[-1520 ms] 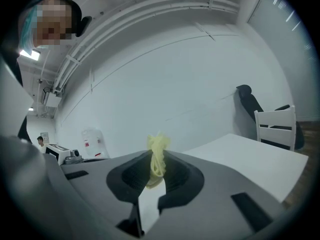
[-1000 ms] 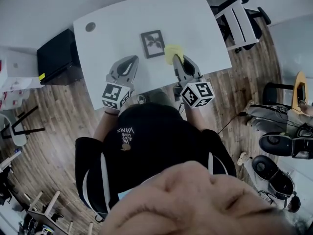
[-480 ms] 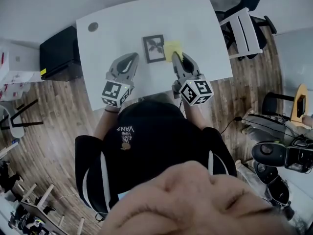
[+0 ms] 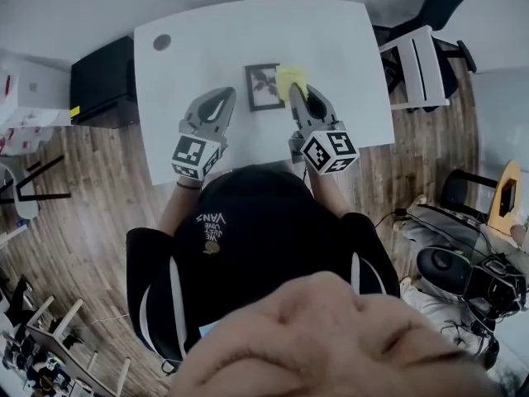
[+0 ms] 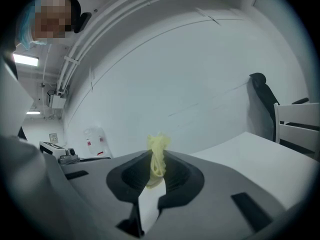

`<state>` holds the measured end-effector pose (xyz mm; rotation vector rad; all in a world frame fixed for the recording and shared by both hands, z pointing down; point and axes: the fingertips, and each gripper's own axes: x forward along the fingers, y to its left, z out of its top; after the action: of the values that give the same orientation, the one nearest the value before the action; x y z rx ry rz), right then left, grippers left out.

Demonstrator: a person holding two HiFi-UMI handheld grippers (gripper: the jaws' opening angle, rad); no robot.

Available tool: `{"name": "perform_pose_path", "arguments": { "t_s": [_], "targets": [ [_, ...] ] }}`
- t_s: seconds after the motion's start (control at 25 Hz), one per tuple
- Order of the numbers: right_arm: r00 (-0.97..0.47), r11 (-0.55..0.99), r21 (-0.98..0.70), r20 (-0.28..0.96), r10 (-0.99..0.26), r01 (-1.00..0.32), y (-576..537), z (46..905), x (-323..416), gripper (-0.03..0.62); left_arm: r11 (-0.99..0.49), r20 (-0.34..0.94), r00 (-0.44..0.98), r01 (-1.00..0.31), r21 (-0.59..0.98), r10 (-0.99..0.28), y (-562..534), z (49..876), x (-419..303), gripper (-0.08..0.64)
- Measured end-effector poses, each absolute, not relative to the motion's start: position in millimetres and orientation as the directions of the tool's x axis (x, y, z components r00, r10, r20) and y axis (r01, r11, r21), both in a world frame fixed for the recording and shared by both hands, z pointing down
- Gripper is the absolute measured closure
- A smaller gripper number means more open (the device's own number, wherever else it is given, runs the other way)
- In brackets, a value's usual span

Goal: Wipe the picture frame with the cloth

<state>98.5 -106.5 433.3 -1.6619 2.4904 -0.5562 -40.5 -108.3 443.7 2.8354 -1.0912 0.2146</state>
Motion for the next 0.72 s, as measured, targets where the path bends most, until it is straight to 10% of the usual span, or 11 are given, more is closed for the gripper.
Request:
{"name": "perform_pose_path", "arguments": {
  "t_s": [0.72],
  "targets": [
    [-0.446,0.361,-0.35,0.201,-0.872,-0.864,-155.4,473.0,87.5,0.545,-0.709,0.19,0.704,-0.703,0.048,-0.685,-126.7,451.6,-43.3,0.543]
  ]
}}
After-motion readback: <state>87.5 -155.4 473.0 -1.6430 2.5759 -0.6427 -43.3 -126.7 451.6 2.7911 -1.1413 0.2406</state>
